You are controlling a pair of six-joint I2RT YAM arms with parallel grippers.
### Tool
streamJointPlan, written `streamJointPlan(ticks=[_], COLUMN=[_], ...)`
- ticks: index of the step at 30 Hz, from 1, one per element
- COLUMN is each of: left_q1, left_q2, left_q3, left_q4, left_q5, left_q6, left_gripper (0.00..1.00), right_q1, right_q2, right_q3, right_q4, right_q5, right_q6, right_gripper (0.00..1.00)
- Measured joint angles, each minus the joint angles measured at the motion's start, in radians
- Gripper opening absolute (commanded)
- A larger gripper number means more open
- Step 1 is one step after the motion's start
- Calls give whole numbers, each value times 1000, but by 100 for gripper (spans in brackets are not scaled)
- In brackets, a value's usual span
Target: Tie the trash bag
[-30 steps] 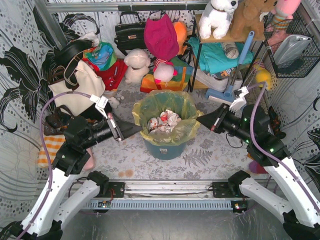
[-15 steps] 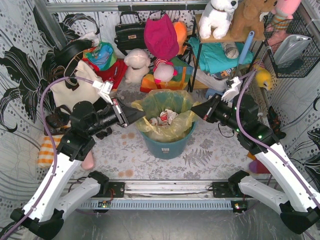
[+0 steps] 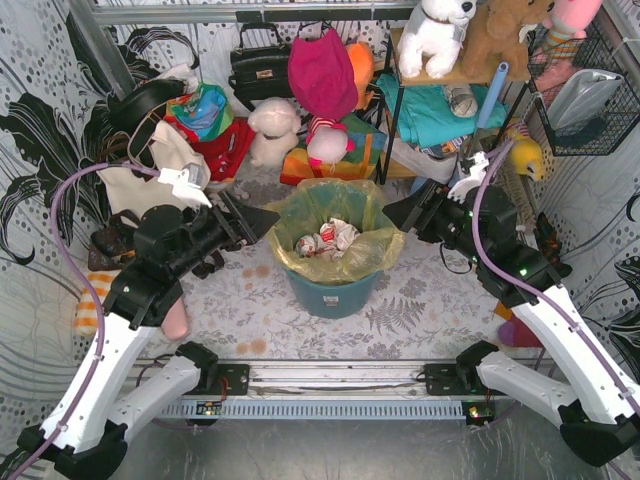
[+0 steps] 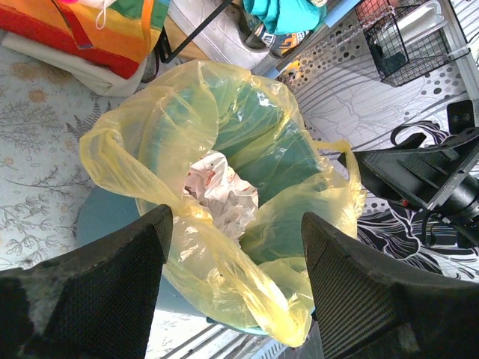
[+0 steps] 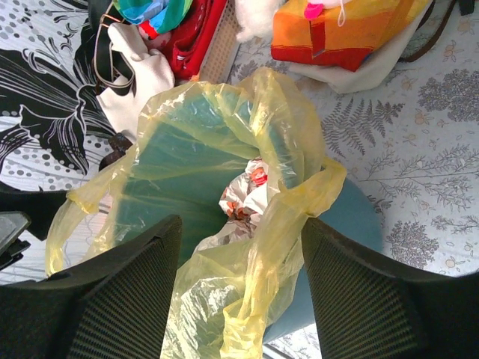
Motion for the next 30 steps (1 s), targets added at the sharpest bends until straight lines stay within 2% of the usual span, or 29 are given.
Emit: streamJointPlan(ticks=[9, 13, 22, 30], left_q1=[0, 0, 0, 0], left_q2=[24, 20, -15, 11], left_q3=[-19, -21, -142, -150], left_q4=[-36, -96, 39, 45], left_q5=[17, 0, 54, -1], left_q6=[-29, -35, -111, -105], left_gripper=[83, 82, 69, 68], right_q1=[0, 0, 0, -30], right_q2=[36, 42, 60, 100], right_q3=[2, 2, 2, -20], right_q4=[1, 2, 24, 43], right_q5=[37, 40, 52, 68], right_q6=[0, 0, -1, 0], right_gripper=[66, 61, 47, 48])
